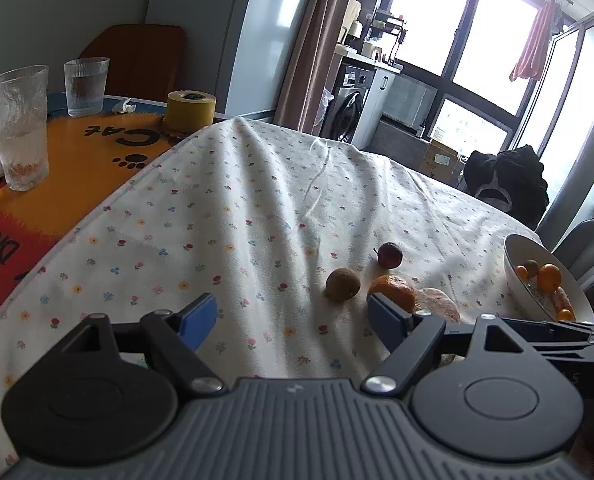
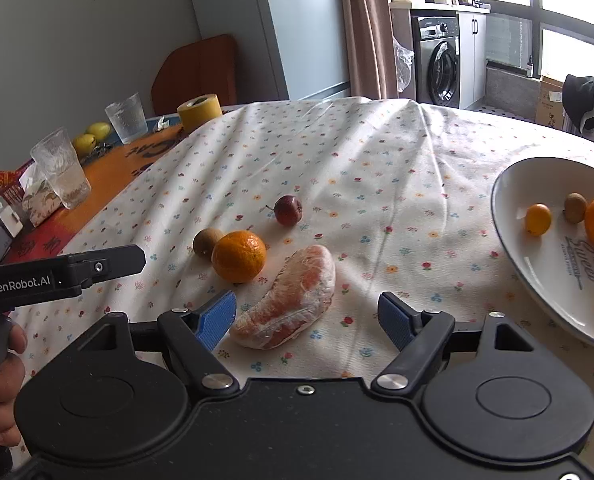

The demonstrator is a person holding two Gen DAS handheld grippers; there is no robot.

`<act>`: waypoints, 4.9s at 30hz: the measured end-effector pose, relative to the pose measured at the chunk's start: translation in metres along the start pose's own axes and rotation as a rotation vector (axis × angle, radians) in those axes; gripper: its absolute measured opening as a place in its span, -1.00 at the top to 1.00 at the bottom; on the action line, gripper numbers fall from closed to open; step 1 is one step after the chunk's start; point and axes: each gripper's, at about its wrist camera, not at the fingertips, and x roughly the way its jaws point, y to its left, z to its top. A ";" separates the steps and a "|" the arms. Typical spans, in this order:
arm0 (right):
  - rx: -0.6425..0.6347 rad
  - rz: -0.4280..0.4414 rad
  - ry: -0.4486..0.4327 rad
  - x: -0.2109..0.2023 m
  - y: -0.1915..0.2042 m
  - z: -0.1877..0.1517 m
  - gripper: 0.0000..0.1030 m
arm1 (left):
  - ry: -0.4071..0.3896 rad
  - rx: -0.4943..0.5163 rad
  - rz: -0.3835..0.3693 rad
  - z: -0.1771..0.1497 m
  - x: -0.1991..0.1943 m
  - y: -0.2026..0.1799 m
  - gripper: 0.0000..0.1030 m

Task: Organize fruits
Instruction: 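Grasp the second plastic-wrapped pink fruit piece with the right tool, then grasp the orange beside the kiwi with the left tool, then carry the orange in the left tool while the right tool carries the wrapped piece to the bowl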

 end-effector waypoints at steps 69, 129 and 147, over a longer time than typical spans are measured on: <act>0.017 -0.099 -0.071 -0.014 -0.039 -0.001 0.28 | 0.007 0.072 -0.052 0.004 0.028 -0.055 -0.48; 0.256 -0.216 -0.244 -0.086 -0.184 -0.011 0.28 | 0.016 0.222 -0.190 0.013 0.037 -0.199 0.31; 0.267 -0.162 -0.241 -0.069 -0.188 -0.013 0.20 | 0.038 0.277 -0.204 0.015 0.055 -0.228 0.31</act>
